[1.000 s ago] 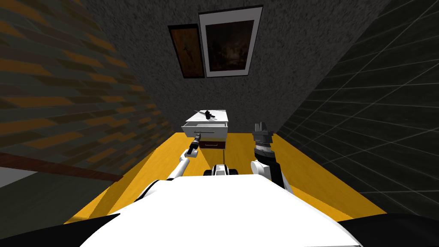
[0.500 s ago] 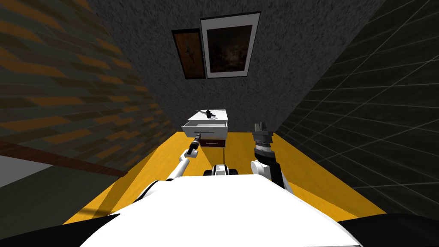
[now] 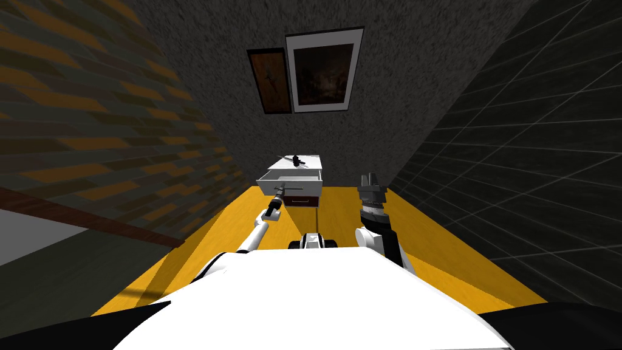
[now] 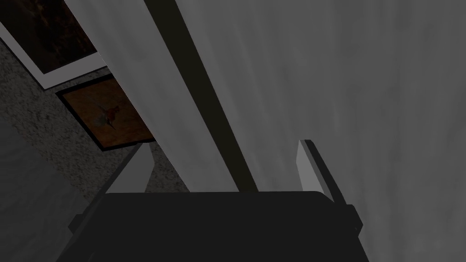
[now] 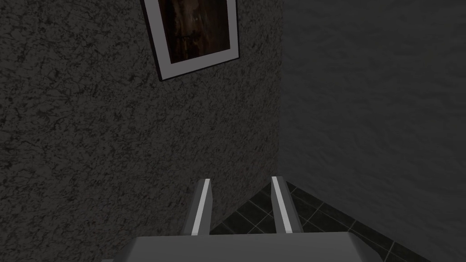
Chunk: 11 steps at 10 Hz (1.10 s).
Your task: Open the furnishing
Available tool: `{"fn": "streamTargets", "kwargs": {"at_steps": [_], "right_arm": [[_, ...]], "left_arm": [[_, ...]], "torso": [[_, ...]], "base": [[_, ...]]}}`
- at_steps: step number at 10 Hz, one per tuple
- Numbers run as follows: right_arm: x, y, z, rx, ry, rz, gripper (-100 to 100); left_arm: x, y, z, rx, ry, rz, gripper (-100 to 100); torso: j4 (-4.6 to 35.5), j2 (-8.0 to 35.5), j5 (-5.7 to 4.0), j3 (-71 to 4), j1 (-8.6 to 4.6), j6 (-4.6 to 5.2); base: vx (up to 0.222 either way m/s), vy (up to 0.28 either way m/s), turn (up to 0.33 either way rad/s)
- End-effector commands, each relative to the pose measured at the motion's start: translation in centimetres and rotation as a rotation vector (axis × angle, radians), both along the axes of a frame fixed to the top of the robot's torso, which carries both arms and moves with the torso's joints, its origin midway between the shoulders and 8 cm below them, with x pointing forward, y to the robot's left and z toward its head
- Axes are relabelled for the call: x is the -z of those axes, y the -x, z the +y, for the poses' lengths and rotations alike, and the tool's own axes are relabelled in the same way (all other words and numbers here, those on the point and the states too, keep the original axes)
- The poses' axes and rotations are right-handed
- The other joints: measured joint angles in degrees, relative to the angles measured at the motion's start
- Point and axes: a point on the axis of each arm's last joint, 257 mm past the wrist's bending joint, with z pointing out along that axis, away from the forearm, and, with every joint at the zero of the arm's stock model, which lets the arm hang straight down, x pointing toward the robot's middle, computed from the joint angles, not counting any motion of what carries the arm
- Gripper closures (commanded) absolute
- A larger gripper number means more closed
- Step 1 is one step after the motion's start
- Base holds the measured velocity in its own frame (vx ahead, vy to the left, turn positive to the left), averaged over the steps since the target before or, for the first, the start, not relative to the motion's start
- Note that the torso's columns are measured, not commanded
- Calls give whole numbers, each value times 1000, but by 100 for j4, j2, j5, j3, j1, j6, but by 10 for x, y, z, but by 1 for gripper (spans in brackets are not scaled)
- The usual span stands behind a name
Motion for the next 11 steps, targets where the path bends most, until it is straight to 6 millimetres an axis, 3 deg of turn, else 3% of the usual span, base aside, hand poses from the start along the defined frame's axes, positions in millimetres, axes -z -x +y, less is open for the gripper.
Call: {"fn": "streamTargets", "kwargs": {"at_steps": [1, 4, 5, 6, 11], "right_arm": [[0, 0, 0, 0, 0, 0, 0], [0, 0, 0, 0, 0, 0, 0], [0, 0, 0, 0, 0, 0, 0], [0, 0, 0, 0, 0, 0, 0], [0, 0, 0, 0, 0, 0, 0]], "left_arm": [[-14, -13, 3, -2, 1, 2, -100], [-43, -36, 6, -7, 3, 2, -100], [-32, -30, 5, -7, 2, 10, -100], [-32, -31, 5, -8, 3, 14, 0], [-27, -29, 6, -10, 4, 23, 0]], "torso": [[1, 6, 2, 3, 8, -2], [7, 21, 0, 13, 2, 0], [25, 33, -9, 20, -2, -4], [20, 34, -7, 22, -4, -5], [8, 21, -1, 13, 2, -1]], "base": [[-32, 3, -8], [-42, -5, -30], [-14, 1, -9], [0, 0, 0], [0, 0, 0]]}}
